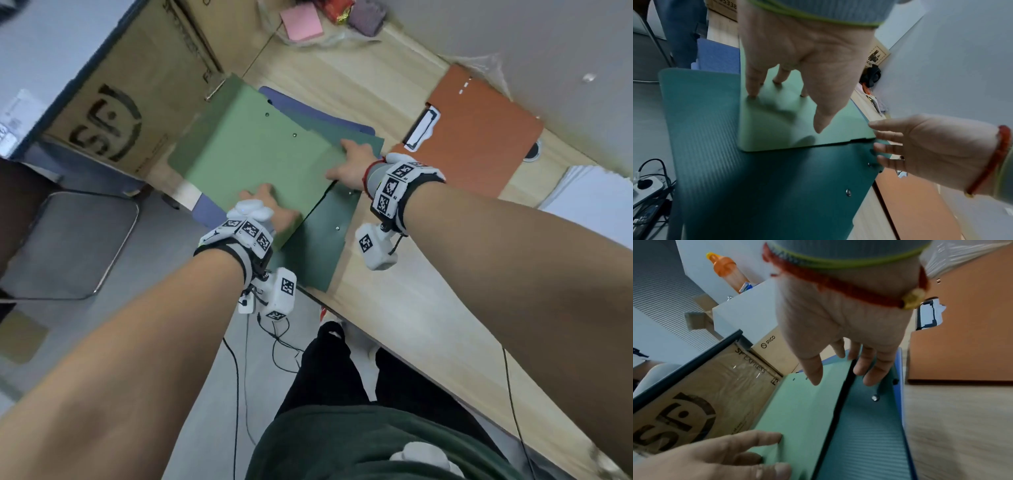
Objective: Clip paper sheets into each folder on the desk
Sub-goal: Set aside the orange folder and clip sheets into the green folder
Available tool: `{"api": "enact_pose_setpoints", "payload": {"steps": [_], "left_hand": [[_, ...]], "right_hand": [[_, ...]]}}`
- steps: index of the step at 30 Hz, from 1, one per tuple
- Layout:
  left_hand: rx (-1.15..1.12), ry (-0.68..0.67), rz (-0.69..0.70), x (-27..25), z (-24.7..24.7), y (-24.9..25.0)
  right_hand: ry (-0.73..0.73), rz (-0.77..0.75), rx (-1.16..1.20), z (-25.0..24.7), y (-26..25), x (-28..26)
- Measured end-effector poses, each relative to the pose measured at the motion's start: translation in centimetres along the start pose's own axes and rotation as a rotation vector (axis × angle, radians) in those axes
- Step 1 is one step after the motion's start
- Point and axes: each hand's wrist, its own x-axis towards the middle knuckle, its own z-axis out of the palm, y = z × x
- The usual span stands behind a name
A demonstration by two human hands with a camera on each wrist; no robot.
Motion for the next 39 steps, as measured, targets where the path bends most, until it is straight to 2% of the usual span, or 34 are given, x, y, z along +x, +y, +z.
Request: {"api": "enact_pose_setpoints", "payload": {"steps": [2, 5, 10, 11, 14, 17, 18, 21, 24, 26, 28, 31, 33, 36, 39], "left_hand": [[0.031, 0.001, 0.023, -0.5, -0.4, 0.0], [-0.022, 0.005, 0.038, -1.6, -1.0, 0.9], [-0.256, 0.038, 0.054, -4.1, -3.1, 5.2], [-0.317, 0.035, 0.074, -4.6, -3.6, 6.5], [-0.580, -0.016, 0.109, -6.1, -4.8, 10.7], [-0.741, -0.121, 0.224, -10.3, -5.7, 15.8], [-0.739, -0.139, 0.270, -11.9, -5.9, 17.7], [-0.740, -0.135, 0.350, -12.6, -5.0, 21.7], [-0.645, -0.219, 0.420, -14.9, -4.3, 24.5], [-0.518, -0.197, 0.535, -16.9, -3.4, 25.7], [-0.384, -0.167, 0.582, -17.3, -1.8, 26.6], [-0.218, -0.222, 0.609, -17.9, 1.2, 27.6], [-0.196, -0.312, 0.629, -18.2, 3.6, 27.7], [-0.195, -0.365, 0.662, -18.4, 6.9, 26.3], [-0.174, -0.396, 0.622, -17.6, 10.1, 24.9]], "right_hand": [[-0.009, 0.036, -0.040, 0.0, 0.3, -0.4], [-0.044, 0.051, 0.089, 0.1, 1.7, -2.2], [-0.083, 0.030, 0.739, -2.4, 3.3, -7.0], [-0.064, -0.004, 0.788, -3.5, 3.6, -8.2], [0.030, -0.118, 0.742, -7.1, 4.1, -11.6], [0.169, -0.248, 0.607, -10.9, 6.2, -15.6], [0.212, -0.277, 0.567, -12.1, 7.2, -16.9], [0.274, -0.298, 0.487, -14.1, 9.1, -19.4], [0.230, -0.281, 0.475, -15.0, 11.9, -21.3], [0.194, -0.225, 0.533, -15.4, 14.4, -22.4], [0.214, -0.122, 0.636, -15.7, 17.2, -22.8], [0.415, 0.122, 0.605, -15.7, 23.0, -22.5], [0.484, 0.344, 0.544, -15.1, 27.2, -22.4], [0.440, 0.617, 0.603, -12.8, 32.5, -22.9], [0.351, 0.659, 0.893, -10.0, 36.3, -22.9]]}}
